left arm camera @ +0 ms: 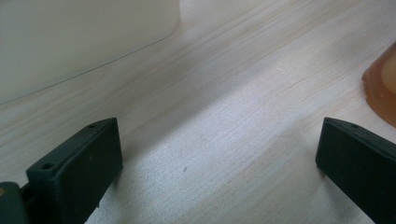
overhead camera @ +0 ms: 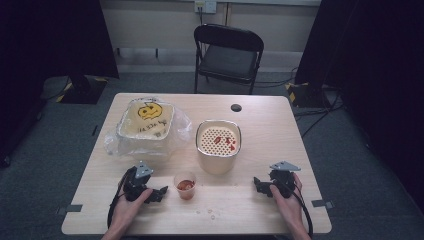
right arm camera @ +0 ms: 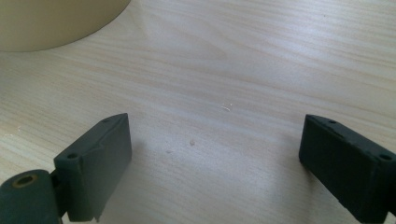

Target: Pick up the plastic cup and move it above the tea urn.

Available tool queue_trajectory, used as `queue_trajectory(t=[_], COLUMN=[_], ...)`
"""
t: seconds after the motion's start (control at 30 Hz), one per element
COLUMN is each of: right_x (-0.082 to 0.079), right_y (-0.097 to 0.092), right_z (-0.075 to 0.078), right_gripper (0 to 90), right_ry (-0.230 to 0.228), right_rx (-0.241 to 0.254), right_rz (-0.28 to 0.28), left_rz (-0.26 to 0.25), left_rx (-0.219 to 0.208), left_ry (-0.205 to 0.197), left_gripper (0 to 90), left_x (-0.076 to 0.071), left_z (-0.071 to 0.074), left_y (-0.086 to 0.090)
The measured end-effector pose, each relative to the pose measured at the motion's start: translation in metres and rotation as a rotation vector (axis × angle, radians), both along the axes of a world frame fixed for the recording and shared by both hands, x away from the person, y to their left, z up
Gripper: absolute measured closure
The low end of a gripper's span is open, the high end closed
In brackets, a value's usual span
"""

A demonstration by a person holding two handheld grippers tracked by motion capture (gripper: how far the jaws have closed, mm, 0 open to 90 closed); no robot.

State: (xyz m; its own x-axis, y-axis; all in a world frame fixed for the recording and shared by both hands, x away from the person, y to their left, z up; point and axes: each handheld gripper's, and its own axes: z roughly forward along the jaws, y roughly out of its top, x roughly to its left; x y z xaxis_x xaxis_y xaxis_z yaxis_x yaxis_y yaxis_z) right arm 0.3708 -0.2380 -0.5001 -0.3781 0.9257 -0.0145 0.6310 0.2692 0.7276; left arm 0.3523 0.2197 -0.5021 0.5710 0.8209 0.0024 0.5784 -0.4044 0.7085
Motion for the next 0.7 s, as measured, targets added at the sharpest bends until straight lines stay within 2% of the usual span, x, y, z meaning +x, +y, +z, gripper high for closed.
queue_trajectory(t=[0.33, 0.53, 0.6, 0.67, 0.7], right_x=[0.000, 0.000, 0.000, 0.000, 0.000], right_y=[0.000, 0.000, 0.000, 0.000, 0.000], right_z=[0.000, 0.000, 0.000, 0.000, 0.000], right_gripper=[8.8, 8.8, 8.8, 8.8, 8.8], right_ry=[0.000, 0.000, 0.000, 0.000, 0.000], right_rx=[0.000, 0.000, -0.001, -0.001, -0.001], right_rz=[0.000, 0.000, 0.001, 0.001, 0.000], left_rz=[0.003, -0.004, -0.022, -0.003, -0.004], left_rx=[0.000, -0.020, -0.029, -0.028, -0.045], left_ry=[-0.009, -0.031, -0.040, -0.059, -0.067], left_gripper=[1.2, 16.5, 15.9, 16.3, 16.1], left_x=[-0.002, -0.013, -0.016, -0.022, -0.025], left_z=[0.000, 0.002, 0.004, 0.009, 0.010], left_y=[0.000, -0.001, -0.002, -0.002, -0.002])
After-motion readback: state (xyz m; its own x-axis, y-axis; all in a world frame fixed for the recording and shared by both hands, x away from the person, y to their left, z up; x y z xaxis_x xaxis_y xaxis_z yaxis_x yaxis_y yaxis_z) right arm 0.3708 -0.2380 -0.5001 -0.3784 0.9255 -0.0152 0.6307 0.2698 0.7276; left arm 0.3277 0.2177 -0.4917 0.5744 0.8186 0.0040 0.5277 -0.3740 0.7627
